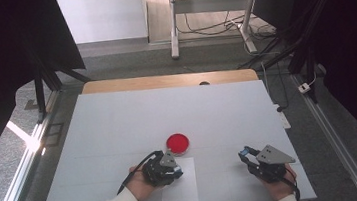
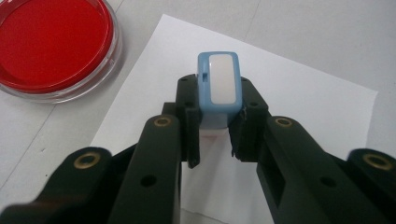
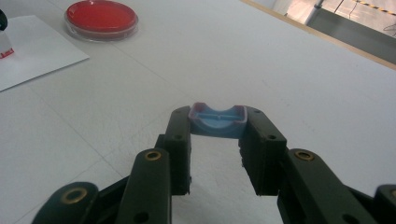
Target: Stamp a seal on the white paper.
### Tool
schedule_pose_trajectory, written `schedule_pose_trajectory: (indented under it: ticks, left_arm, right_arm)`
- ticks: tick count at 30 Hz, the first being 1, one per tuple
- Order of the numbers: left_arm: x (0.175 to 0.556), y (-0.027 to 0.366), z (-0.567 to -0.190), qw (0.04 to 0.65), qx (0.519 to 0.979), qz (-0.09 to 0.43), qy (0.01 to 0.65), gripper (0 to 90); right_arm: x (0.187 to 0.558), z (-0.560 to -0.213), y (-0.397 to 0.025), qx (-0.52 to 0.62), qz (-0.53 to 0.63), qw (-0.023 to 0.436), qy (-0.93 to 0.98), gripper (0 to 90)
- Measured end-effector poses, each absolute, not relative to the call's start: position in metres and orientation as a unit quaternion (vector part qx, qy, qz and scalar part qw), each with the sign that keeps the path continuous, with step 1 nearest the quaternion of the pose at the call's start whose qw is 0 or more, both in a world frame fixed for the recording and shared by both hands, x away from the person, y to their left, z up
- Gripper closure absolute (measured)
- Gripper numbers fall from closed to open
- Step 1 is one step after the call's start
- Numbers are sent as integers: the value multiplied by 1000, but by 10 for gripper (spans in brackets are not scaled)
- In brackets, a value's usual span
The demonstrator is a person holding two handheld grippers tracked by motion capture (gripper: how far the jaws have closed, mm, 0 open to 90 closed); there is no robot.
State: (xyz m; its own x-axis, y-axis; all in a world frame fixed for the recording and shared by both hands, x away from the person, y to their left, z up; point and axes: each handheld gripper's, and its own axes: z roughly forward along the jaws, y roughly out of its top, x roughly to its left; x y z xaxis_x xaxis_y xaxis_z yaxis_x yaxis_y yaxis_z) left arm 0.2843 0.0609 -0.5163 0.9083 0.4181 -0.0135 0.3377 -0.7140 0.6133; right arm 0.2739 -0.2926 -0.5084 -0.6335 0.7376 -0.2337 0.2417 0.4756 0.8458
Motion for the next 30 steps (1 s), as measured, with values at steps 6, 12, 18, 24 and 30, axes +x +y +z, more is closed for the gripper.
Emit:
schedule_pose_trajectory:
  ticks: [6,12,18,24,30]
  left_arm:
    - [284,61,-516,318,923,62,206,755]
    - [284,62,-516,320,923,62,206,754]
    - [285,63,-516,322,922,60,208,755]
    - [285,64,-516,329,920,54,207,754]
    - [286,74,-505,378,897,50,222,754]
  right_arm:
    - [274,-509,-293,304,412,300,805,645]
    - [274,-509,-293,304,411,300,805,645]
    - [274,-509,-293,303,412,299,805,645]
    - [274,-509,-293,304,411,300,805,645]
    - [274,-509,-293,305,411,299,805,645]
